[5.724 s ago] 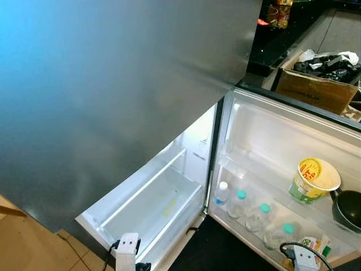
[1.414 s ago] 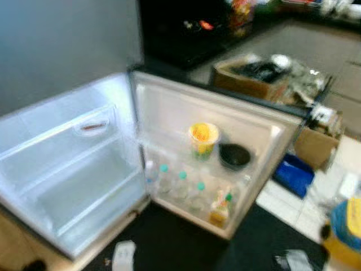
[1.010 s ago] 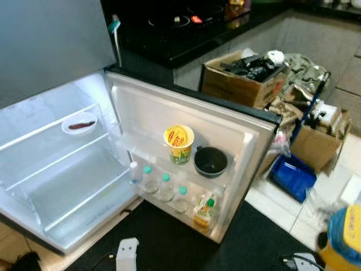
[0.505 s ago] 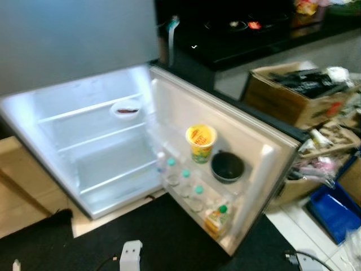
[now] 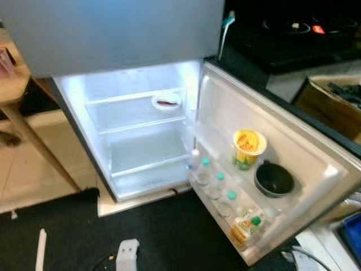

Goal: Restocking fridge

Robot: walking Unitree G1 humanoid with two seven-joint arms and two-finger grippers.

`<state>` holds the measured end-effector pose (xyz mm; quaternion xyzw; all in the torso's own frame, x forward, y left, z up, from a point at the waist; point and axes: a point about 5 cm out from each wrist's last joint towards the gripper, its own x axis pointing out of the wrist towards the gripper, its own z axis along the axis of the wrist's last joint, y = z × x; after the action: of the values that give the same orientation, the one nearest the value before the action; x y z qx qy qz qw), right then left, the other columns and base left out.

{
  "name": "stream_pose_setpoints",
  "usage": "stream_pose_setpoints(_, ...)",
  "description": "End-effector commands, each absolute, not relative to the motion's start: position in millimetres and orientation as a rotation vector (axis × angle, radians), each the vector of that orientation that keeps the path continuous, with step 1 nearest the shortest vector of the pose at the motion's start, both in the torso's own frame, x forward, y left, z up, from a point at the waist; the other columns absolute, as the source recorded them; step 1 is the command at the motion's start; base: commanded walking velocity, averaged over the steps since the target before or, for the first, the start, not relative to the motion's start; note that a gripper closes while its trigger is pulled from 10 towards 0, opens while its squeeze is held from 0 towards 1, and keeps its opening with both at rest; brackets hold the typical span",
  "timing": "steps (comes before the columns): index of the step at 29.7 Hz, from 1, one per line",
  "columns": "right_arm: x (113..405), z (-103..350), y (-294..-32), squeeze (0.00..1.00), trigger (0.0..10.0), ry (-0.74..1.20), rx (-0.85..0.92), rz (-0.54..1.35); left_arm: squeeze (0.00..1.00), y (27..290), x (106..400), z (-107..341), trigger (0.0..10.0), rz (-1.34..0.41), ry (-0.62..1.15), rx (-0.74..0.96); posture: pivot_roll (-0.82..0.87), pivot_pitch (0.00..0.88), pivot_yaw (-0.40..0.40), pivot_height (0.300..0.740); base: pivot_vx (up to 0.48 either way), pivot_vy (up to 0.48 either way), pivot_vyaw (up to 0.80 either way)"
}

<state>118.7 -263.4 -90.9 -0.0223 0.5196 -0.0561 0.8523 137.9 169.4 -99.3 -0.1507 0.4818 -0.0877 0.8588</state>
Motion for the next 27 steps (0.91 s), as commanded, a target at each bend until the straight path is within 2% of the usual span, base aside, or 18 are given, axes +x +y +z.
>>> stream_pose_setpoints(1, 115.5, -91.5, -265.7, 0.0, 10.0, 1.113, -0.058, -0.126, 0.0, 167.7, 127.8, -103.1, 10.0, -0.185, 1.048, -0.322, -0.07, 0.02, -0.022, 0.74, 0.0, -0.469, 0.0)
stream_pose_setpoints(10, 108.6, -94.2, -264.7, 0.0, 10.0, 1.148, -0.058, -0.132, 0.0, 168.1, 125.6, -103.9, 10.0, -0.18, 1.06, -0.327, -0.07, 0.022, -0.02, 0.74, 0.0, -0.052, 0.0)
stream_pose_setpoints(18, 91.3, -96.0, -276.2, 0.0, 10.0, 1.237, -0.087, -0.214, 0.0, 167.7, 124.6, -104.2, 10.0, -0.187, 1.063, -0.328, -0.07, 0.021, -0.022, 0.74, 0.0, 0.0, 0.0)
stream_pose_setpoints(23, 70.9, -94.9, -292.5, 0.0, 10.0, 1.32, -0.087, -0.362, 0.0, 167.9, 124.0, -104.3, 10.0, -0.189, 1.066, -0.325, -0.07, 0.021, -0.022, 0.74, 0.0, 0.0, 0.0)
stream_pose_setpoints(27, 71.5, -89.7, -304.8, 0.0, 10.0, 1.248, -0.026, -0.494, 0.0, 168.2, 123.9, -104.3, 10.0, -0.19, 1.066, -0.323, -0.07, 0.02, -0.021, 0.74, 0.0, 0.0, 0.0)
